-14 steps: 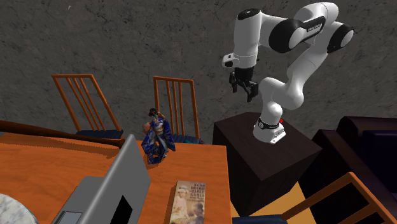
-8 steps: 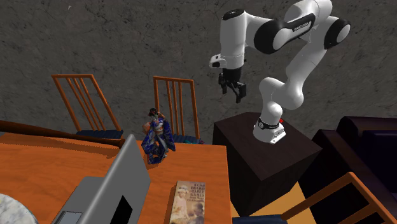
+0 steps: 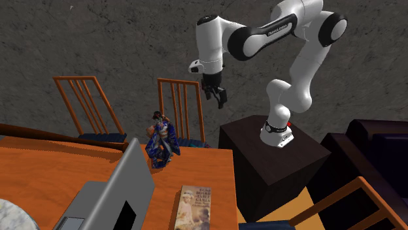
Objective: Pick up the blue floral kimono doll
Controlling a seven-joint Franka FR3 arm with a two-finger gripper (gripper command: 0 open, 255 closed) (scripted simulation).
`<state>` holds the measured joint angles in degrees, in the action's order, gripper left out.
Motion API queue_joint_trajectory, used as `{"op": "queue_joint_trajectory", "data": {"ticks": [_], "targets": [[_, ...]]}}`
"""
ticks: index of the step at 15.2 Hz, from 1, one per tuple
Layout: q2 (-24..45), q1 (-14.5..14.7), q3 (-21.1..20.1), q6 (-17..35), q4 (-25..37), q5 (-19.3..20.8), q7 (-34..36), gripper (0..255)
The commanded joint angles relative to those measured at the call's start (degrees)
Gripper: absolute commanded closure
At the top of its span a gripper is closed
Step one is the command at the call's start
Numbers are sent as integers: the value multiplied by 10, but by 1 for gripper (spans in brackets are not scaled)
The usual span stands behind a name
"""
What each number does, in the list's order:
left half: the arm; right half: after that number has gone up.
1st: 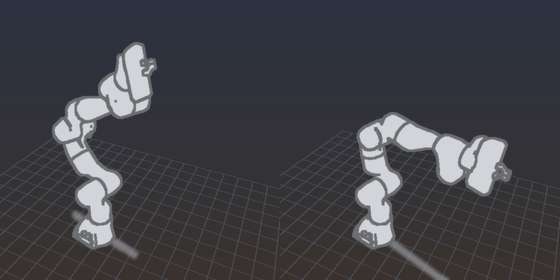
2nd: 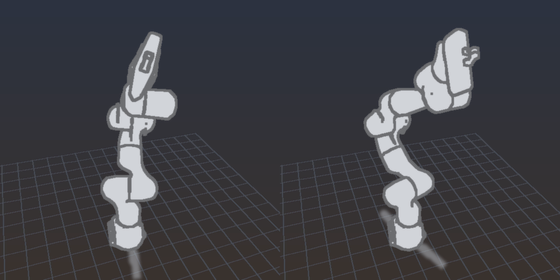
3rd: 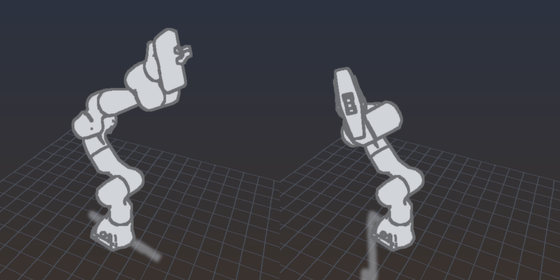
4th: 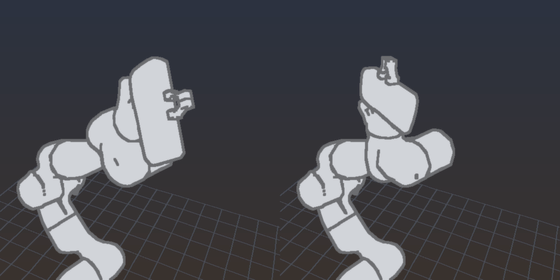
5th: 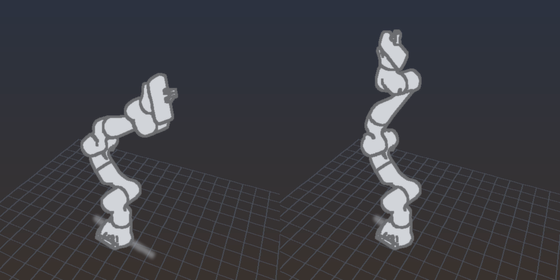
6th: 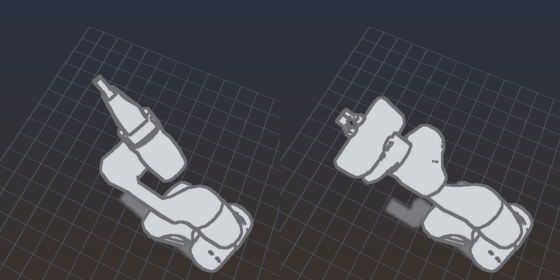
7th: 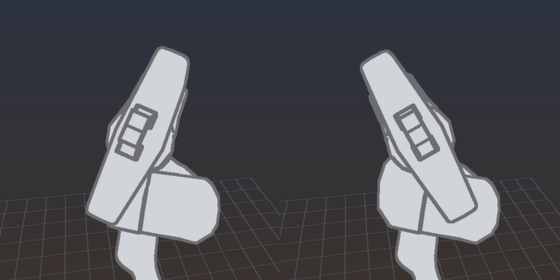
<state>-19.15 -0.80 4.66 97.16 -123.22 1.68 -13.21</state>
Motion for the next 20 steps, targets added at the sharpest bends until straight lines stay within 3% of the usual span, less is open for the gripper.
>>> {"op": "queue_joint_trajectory", "data": {"ticks": [1,12,16,20], "targets": [[46,-1,7,11,38,-3,-11,0],[294,-23,37,0,306,-44,-78,0],[397,-40,39,-32,444,-65,-97,0],[524,-64,36,-92,633,-86,-108,0]]}}
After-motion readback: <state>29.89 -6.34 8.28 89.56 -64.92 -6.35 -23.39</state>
